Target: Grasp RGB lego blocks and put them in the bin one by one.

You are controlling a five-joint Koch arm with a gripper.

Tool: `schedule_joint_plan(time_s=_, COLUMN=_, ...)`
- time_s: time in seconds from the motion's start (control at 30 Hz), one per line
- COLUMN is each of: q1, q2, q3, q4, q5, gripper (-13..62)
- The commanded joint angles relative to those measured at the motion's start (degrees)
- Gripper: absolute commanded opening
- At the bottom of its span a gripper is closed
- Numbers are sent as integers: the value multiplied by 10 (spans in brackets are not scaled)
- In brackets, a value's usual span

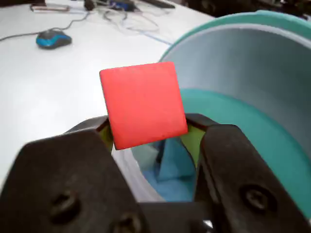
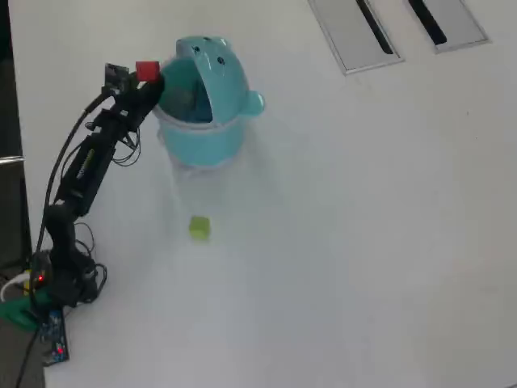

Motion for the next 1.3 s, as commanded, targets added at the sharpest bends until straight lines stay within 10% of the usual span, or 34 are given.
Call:
schedule_joint_plan(time_s=0.0, q1=11, q2=4, q3=-96, q4=-61, q5=-2, gripper=124)
schedule_joint_plan(time_s=1.27, q1=87, q2=62, q3=60, q4=-149, q5=-83, gripper=285)
